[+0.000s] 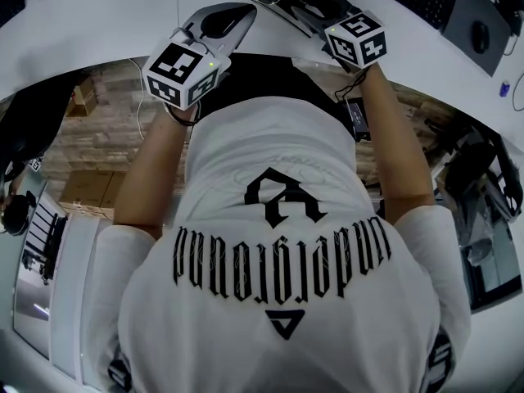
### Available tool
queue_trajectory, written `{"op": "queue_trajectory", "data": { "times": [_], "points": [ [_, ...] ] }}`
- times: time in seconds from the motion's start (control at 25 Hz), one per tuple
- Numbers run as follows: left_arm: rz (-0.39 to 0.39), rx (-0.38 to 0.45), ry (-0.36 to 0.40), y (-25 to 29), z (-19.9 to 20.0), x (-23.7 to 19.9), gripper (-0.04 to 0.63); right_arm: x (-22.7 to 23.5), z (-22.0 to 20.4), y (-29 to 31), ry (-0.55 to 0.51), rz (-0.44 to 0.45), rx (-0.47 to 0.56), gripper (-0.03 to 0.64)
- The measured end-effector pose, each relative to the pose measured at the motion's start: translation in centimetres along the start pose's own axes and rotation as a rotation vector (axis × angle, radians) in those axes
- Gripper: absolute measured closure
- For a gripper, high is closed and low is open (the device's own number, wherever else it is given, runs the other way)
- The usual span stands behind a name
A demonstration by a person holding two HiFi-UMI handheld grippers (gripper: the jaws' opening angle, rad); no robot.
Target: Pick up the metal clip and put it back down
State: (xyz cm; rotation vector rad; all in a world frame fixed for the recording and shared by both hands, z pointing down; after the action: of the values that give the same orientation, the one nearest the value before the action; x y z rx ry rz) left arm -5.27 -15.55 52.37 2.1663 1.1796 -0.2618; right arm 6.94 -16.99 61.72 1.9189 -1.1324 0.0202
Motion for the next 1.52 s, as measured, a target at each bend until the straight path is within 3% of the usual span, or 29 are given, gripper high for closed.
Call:
{"op": "queue_trajectory", "data": {
  "times": [0.2,0.76,1.52],
  "points": [
    [0.005,-0.002,-0.014,0.1,-0.3,-0.4,0.583,0.1,-0.1,0.5,-0.015,-0.002,-0.003,0.559],
    [0.005,-0.007,-0.054,0.5,-1.2,0.1,0.583,-1.2,0.4,0.3,0.029,0.059,0.043,0.593],
    [0.025,0.036,-0.019,0.0,-1.2,5.3,0.583,-4.8,0.2,-6.1,-0.096,0.030,0.108,0.597]
  ]
}}
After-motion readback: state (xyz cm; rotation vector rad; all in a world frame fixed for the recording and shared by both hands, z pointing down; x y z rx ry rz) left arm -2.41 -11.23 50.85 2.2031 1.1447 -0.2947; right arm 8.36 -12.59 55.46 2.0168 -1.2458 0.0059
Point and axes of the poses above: the fingertips, and each gripper's own axes: y forward along the fingers, x to its right, z out of its top, the point moved 3 cm from there along -y, backward along the fingers, and after that the axes turned 1 degree about -z, right-handed, at the moved point
